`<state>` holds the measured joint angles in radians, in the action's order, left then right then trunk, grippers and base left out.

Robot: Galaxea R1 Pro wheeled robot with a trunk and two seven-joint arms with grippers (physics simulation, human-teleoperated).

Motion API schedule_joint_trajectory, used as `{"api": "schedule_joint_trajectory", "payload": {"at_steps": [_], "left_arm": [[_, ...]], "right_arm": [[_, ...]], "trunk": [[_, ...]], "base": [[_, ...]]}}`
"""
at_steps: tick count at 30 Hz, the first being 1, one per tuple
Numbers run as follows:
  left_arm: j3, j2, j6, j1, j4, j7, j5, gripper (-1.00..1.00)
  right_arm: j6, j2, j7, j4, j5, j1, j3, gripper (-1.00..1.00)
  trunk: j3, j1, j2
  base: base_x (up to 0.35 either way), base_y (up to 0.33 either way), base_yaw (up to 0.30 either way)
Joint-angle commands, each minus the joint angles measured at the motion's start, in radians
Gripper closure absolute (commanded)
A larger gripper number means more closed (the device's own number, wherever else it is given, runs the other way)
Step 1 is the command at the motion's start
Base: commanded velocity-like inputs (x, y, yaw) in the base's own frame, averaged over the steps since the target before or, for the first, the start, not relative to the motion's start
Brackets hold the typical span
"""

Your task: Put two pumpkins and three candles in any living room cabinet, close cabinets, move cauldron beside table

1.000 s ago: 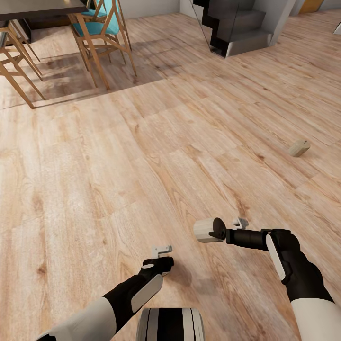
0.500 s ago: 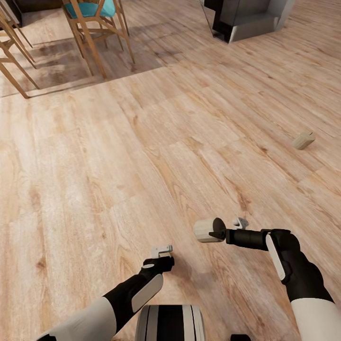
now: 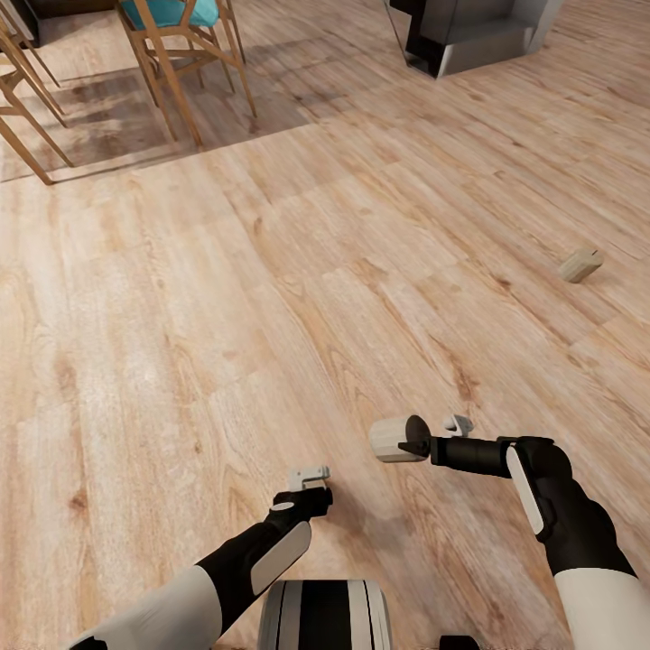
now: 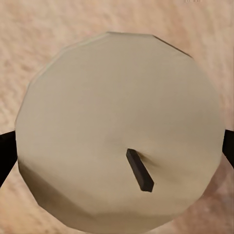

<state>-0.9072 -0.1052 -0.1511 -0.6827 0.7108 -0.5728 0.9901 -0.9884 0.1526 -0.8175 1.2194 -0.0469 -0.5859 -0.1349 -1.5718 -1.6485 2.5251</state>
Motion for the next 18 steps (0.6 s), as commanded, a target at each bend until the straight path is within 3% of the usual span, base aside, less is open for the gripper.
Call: {"api": "schedule_joint_trajectory", "payload": {"at_steps": [1,16,17,18], "left_arm": [[0.001,0.0,-0.004,0.0,-0.001,-0.001,0.001,-1.0],[0.007,0.001,-0.004,0.0,-0.001,-0.001,0.001,-1.0],[0.008,0.001,-0.004,0.0,-0.002,-0.001,0.001,1.0],[0.008,0.001,-0.004,0.0,-0.002,-0.001,0.001,1.0]], "right_arm": [[-0.001,0.0,0.0,0.0,-0.004,0.0,0.0,1.0],[-0.001,0.0,0.0,0.0,-0.004,0.0,0.0,1.0],[-0.001,0.0,0.0,0.0,-0.004,0.0,0.0,1.0],[-0.001,-0.001,0.0,0.0,-0.004,0.0,0.0,1.0]], "trunk": [[-0.004,0.0,0.0],[-0.004,0.0,0.0],[-0.004,0.0,0.0],[-0.004,0.0,0.0]], "base": [[0.0,0.0,0.0],[0.0,0.0,0.0],[0.0,0.0,0.0],[0.0,0.0,0.0]]}}
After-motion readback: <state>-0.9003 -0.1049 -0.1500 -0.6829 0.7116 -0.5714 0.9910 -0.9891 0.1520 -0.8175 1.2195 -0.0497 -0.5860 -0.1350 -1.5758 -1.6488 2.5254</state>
